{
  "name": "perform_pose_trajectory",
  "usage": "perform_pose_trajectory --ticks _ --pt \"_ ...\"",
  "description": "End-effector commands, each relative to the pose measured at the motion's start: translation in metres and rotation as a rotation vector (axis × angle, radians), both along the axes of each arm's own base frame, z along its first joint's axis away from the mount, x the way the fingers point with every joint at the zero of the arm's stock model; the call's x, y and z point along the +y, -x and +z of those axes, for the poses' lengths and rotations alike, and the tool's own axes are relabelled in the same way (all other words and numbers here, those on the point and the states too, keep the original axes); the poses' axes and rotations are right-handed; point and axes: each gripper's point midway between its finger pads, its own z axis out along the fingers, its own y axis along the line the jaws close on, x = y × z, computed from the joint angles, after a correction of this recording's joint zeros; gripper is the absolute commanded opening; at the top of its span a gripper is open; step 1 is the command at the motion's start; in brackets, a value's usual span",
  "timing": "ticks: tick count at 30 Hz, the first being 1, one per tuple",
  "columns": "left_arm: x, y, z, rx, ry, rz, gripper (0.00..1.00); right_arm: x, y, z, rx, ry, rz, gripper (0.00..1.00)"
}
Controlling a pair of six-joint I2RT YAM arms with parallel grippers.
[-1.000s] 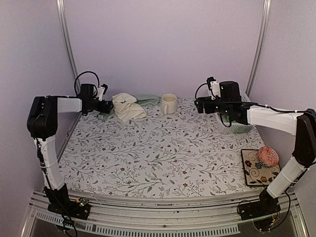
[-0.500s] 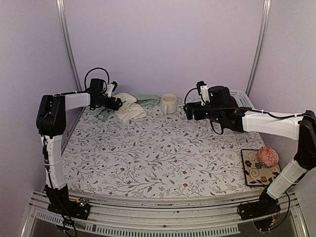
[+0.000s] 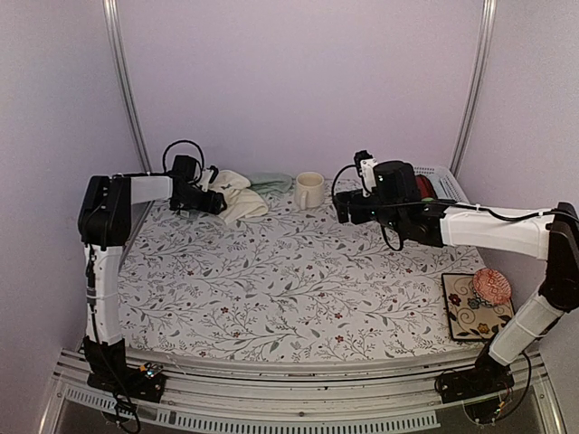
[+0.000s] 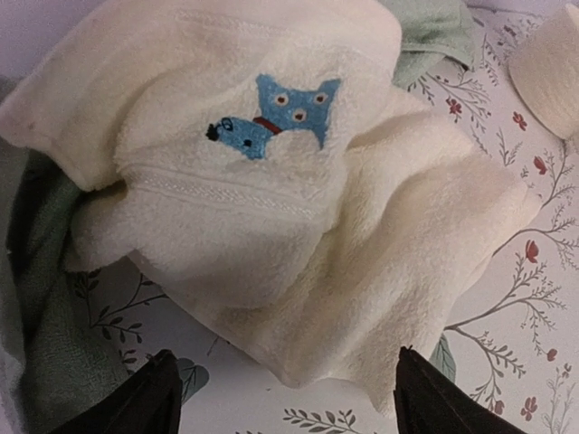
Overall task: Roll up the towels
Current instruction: Pick up the towel from the corner of the board.
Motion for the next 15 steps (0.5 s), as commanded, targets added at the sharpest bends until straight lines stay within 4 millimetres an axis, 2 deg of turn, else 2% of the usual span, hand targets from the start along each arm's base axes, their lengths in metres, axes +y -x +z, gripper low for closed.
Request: perform_pose_trajectory --ticks 1,11,15 --pt "-0.004 -0.002 -0.014 0.046 0.039 -0.006 0.79 0.004 -0.003 -0.003 -0.017 0.033 -0.013 0.99" --pt "-0.006 -0.004 -0.032 0.13 0.029 0.014 0.74 0.006 -0.004 -0.007 -0.018 0.059 -0.019 0.99" --pt "-0.01 -0.004 -0.038 0.153 0.046 0.015 0.63 0.006 -0.005 -0.009 -0.016 0.068 -0.022 0.99"
